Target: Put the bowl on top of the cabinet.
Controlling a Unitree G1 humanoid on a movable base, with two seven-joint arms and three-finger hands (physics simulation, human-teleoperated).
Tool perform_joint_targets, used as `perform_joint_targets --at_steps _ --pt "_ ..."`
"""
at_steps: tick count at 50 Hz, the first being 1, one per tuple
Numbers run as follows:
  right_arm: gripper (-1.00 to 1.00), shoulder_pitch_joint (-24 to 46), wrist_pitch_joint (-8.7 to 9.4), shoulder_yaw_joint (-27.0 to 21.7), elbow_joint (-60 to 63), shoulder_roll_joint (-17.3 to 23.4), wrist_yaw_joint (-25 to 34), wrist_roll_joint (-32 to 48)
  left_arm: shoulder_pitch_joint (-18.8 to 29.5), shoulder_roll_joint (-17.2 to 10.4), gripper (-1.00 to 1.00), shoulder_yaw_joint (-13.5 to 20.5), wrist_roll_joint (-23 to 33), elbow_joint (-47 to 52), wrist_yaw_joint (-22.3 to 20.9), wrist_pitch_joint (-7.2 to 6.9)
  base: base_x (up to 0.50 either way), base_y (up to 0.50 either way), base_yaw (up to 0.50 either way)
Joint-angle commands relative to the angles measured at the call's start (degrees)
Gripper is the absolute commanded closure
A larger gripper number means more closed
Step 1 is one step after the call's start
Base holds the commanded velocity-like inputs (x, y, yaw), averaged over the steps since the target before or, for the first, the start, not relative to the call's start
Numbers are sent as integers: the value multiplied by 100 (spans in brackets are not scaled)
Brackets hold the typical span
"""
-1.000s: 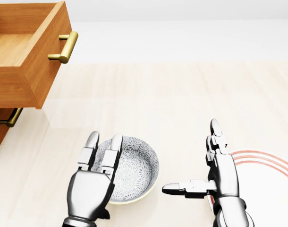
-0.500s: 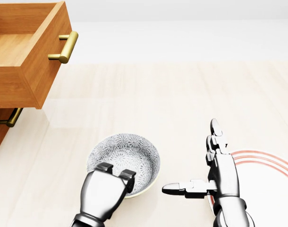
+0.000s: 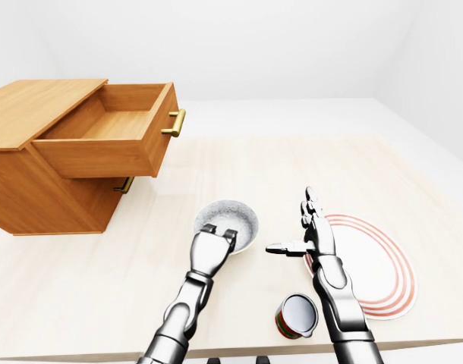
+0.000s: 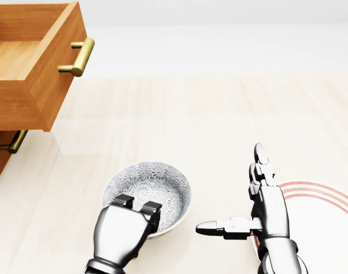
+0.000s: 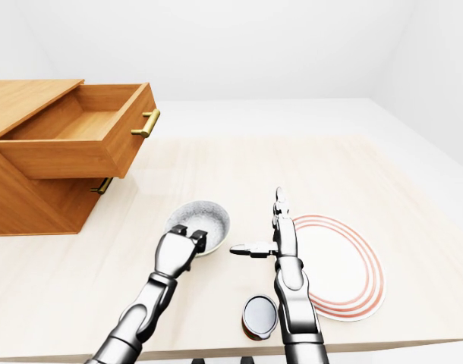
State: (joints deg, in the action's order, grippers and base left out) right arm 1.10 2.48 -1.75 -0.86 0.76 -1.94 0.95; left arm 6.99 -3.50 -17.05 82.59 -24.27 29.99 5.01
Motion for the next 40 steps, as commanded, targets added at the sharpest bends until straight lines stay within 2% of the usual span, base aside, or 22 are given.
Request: perform_joint_targets --at_steps 1,9,16,30,40 --pt "-100 -26 18 11 59 -6 7 1 -410 15 90 115 -426 770 1 -1 0 0 0" --pt "-100 -55 35 26 123 -10 19 9 -702 89 89 188 -1004 1712 1 -1 0 0 0" --pt "-100 -73 43 33 156 -15 26 15 -969 114 90 157 -1291 2343 1 -1 0 0 0" --pt "-100 -129 89 46 280 -22 39 16 -1105 224 89 219 -1979 3281 -11 -1 0 0 0" --pt "-100 -172 96 57 354 -29 52 17 -1148 271 90 237 -2411 3978 -622 -1 0 0 0"
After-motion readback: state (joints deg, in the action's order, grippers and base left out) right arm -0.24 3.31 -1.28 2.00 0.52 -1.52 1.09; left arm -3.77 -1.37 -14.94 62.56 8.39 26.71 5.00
